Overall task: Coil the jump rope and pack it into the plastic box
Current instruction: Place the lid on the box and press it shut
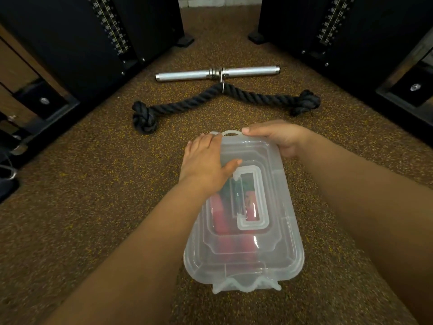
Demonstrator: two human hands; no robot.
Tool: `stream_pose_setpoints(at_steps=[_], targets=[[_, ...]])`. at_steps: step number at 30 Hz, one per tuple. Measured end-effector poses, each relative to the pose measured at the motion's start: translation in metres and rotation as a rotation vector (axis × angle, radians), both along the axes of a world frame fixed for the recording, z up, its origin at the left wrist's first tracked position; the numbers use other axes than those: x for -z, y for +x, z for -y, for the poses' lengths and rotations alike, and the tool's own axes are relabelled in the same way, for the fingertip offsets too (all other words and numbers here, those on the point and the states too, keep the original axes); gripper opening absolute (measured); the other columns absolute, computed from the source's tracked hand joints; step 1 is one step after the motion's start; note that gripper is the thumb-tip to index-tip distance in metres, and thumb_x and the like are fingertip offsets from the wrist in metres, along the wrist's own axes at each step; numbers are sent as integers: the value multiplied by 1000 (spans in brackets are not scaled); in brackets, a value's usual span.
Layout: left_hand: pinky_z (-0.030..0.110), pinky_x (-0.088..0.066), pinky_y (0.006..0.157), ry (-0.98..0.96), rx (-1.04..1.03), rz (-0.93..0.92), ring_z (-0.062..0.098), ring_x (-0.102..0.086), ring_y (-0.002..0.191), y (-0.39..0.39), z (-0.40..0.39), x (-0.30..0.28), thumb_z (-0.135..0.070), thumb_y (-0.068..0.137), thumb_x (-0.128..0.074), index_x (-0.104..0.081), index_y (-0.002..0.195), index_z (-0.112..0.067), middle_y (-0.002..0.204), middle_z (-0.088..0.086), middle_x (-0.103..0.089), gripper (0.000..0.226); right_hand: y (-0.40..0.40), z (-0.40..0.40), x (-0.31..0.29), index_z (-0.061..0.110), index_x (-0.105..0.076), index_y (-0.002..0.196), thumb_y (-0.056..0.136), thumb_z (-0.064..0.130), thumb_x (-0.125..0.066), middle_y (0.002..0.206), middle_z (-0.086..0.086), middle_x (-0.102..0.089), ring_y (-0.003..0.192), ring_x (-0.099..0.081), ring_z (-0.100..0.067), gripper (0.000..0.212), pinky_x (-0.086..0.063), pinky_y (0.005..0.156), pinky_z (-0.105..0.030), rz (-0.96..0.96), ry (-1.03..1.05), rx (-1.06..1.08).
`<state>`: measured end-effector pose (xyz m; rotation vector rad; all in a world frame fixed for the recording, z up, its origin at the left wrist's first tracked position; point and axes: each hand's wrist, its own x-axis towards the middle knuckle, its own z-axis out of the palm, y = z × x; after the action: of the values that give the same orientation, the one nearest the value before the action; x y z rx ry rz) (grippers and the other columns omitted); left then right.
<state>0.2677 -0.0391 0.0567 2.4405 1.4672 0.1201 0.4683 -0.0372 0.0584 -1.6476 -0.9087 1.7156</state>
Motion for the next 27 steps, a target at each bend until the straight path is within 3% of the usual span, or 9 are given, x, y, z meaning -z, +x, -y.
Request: stream_pose_setpoints(at_steps=[3,7,9,12,16,22,24,27], targets=[[40,-8,120,-25,7,11,21,-13,146,0,-4,-1,-63,84,-49,-19,150,-16,159,4,-19,86,-1,-1,-5,21,-60,113,70,19,-78,110,-7,-69,99,-68,-24,47,-54,89,-40,159,90,-109],[36,-4,119,-171,37,7,19,0,149,3,-17,-12,-64,77,-59,-5,152,-16,162,2,0,105,-6,0,-17,28,-58,119,76,32,-75,100,9,-59,96,-59,-13,47,-46,75,-25,550,218,-274],[36,-7,119,-280,57,-9,19,-1,149,4,-29,-18,-65,71,-65,-5,153,-16,162,2,-1,112,-10,0,-21,30,-57,121,77,35,-73,91,15,-53,93,-55,-11,47,-41,74,-25,722,284,-336],[37,-18,117,-377,62,-3,23,-12,147,5,-38,-21,-63,67,-71,-10,153,-17,160,1,-9,115,-14,-2,-21,26,-55,128,80,36,-70,102,8,-51,97,-50,-11,51,-37,82,-24,879,330,-411],[37,-30,111,-346,69,75,23,-29,136,3,-36,-17,-59,66,-74,-26,148,-20,148,0,-27,103,-13,-4,-17,23,-59,124,77,38,-72,117,0,-55,100,-51,-15,51,-41,89,-28,952,393,-430],[37,-36,104,-242,31,132,23,-41,125,4,-28,-10,-55,68,-74,-45,137,-18,135,1,-40,83,-18,2,-17,16,-67,113,78,31,-72,107,-2,-59,102,-55,-21,39,-43,91,-32,1011,506,-366],[37,-30,108,-159,46,101,25,-37,129,2,-21,-5,-59,74,-66,-40,140,-17,140,1,-38,83,-20,6,-17,15,-67,114,79,30,-71,115,-5,-61,106,-56,-22,37,-42,94,-31,1016,518,-350],[36,-9,118,-35,82,9,24,-18,143,-2,-11,2,-63,85,-46,-23,149,-17,154,4,-25,83,-25,16,-13,15,-64,120,86,28,-63,123,-8,-60,112,-55,-25,37,-42,99,-33,1038,528,-331]])
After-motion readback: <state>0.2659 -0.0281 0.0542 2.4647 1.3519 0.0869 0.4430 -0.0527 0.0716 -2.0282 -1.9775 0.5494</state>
